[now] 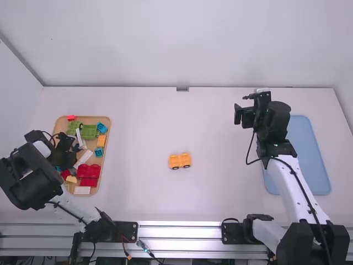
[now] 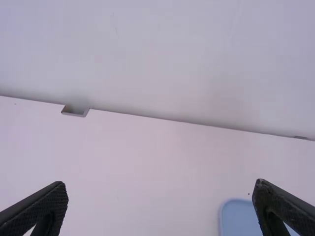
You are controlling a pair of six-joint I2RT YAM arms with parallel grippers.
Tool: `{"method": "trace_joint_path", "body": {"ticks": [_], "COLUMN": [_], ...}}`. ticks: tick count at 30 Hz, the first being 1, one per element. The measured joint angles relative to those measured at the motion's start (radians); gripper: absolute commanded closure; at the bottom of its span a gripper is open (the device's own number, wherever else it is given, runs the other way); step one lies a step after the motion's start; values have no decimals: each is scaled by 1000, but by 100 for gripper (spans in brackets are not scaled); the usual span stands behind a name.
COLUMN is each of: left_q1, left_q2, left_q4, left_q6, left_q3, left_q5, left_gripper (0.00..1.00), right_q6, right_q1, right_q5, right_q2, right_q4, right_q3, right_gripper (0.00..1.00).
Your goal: Assemble lego blocks to make yellow taxi
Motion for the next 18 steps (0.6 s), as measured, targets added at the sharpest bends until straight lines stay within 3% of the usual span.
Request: {"method": "trace_joint_path", "body": {"ticks": [8, 9, 18], "left_q1": [1, 1, 1], "left_q2": [0, 0, 0], "left_q4": [0, 0, -9], "left_q6": [-2, -5, -201], "left_q3": [-5, -5, 25], "left_q5": [31, 35, 36], "left_gripper": [77, 83, 91], "right_q6": [1, 2, 22], "right_q1": [0, 0, 0], "right_q5": [0, 0, 0], "right_q2": [0, 0, 0], "right_q4": [1, 1, 16], "right_q3": [0, 0, 0], "right_gripper": [1, 1, 1]}}
